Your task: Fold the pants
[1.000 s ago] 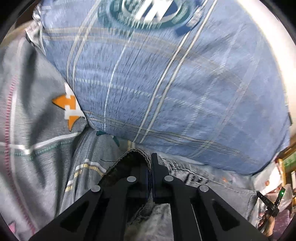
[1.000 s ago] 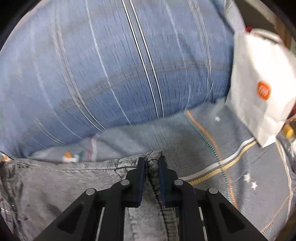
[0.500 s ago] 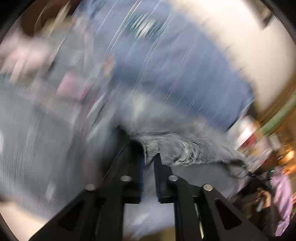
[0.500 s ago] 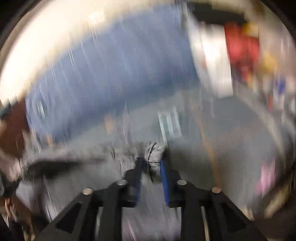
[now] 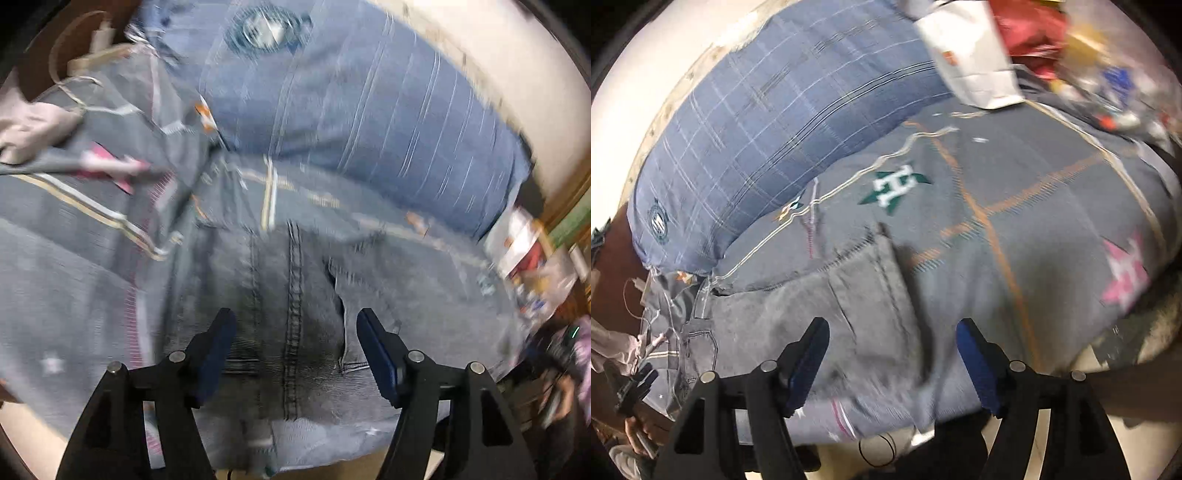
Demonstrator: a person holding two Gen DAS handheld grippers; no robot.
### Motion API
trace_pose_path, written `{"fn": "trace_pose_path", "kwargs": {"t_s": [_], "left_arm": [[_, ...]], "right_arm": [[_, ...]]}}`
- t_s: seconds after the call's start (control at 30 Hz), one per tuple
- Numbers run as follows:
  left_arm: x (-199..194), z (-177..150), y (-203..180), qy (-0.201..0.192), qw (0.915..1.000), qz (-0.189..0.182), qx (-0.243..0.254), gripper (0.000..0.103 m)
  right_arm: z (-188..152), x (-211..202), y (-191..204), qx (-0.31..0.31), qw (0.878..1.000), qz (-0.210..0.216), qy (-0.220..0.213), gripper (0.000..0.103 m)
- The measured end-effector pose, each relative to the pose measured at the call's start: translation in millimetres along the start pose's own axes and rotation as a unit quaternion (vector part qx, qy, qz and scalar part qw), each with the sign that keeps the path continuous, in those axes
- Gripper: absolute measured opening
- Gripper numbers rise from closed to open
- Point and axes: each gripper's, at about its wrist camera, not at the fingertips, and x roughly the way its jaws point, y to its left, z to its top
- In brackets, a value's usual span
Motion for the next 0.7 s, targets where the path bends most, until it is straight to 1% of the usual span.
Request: {"fn": "trace_pose_path", "kwargs": {"t_s": [0.07,0.1,0.13,0.17,0.2,0.23,0.27,0.3,0.33,0.37,0.4,0.43,0.47,0.5,0.53,0.57,0.6,0.63,0.67,0.7], "left_arm": [[33.1,-8.6,-2.6,0.031,0.9993,0.020,0.003,0.069],[45.9,-15.2,0.7,0.042,0.9988,0.027,-0.002,0.069],[56.3,-18.9,5.8,0.051,0.9980,0.037,-0.010,0.069],[64.7,-21.1,10.7,0.054,0.9975,0.042,-0.016,0.069],[70.0,-23.0,13.1,0.051,0.9977,0.040,-0.017,0.069],[70.2,-23.0,12.5,0.041,0.9984,0.038,-0.011,0.070],[70.4,-22.2,12.0,0.037,0.9986,0.039,-0.002,0.070],[70.0,-22.9,11.4,0.036,0.9986,0.040,0.007,0.071],[71.6,-22.9,11.3,0.033,0.9986,0.040,0.012,0.073],[73.9,-21.6,11.7,0.029,0.9987,0.040,0.016,0.074],[76.5,-20.5,12.5,0.024,0.9988,0.039,0.018,0.075],[81.5,-17.4,12.8,0.020,0.9989,0.037,0.020,0.076],[83.1,-17.1,13.1,0.015,0.9989,0.038,0.023,0.077],[85.3,-16.0,12.4,0.013,0.9988,0.040,0.026,0.078],[83.1,-17.3,9.7,0.010,0.9986,0.041,0.031,0.080],[85.2,-17.4,9.6,0.009,0.9984,0.043,0.035,0.080],[86.8,-17.2,9.6,0.008,0.9983,0.044,0.037,0.081],[85.0,-17.6,11.9,0.007,0.9984,0.042,0.038,0.081],[83.7,-19.3,13.8,0.005,0.9984,0.041,0.038,0.081],[82.3,-20.5,14.8,0.004,0.9985,0.039,0.037,0.081]], "right_arm": [[19.5,28.6,1.4,0.005,1.000,-0.002,0.021,0.075],[28.4,45.8,0.1,0.022,0.999,0.001,0.042,0.075],[38.1,67.1,-4.9,0.052,0.996,0.008,0.067,0.075],[39.2,77.0,-7.7,0.065,0.995,0.015,0.078,0.075],[42.0,86.7,-7.4,0.069,0.993,0.029,0.096,0.060],[46.4,91.9,2.0,0.045,0.993,0.031,0.106,0.038],[51.4,85.9,14.2,0.018,0.996,0.017,0.089,0.012],[55.3,79.7,21.5,0.004,0.997,0.011,0.071,0.012],[61.3,60.9,34.5,-0.016,0.999,0.007,0.028,0.011],[64.0,37.9,46.9,-0.040,0.999,-0.017,-0.028,0.010],[63.8,25.3,56.8,-0.064,0.995,-0.038,-0.064,0.010],[60.5,15.0,63.5,-0.080,0.991,-0.037,-0.101,0.010],[58.8,22.3,61.3,-0.075,0.992,-0.040,-0.091,0.010],[56.4,49.5,53.7,-0.071,0.995,-0.064,-0.037,0.013],[52.8,78.4,45.1,-0.071,0.994,-0.083,0.027,0.018],[45.4,105.2,31.9,-0.065,0.988,-0.114,0.082,0.023],[38.1,115.2,21.1,-0.057,0.985,-0.134,0.095,0.028],[34.5,104.7,13.8,-0.033,0.992,-0.110,0.059,0.029],[33.4,96.2,9.2,-0.014,0.994,-0.096,0.045,0.042],[30.8,79.9,3.4,0.018,0.997,-0.070,0.015,0.064]]}}
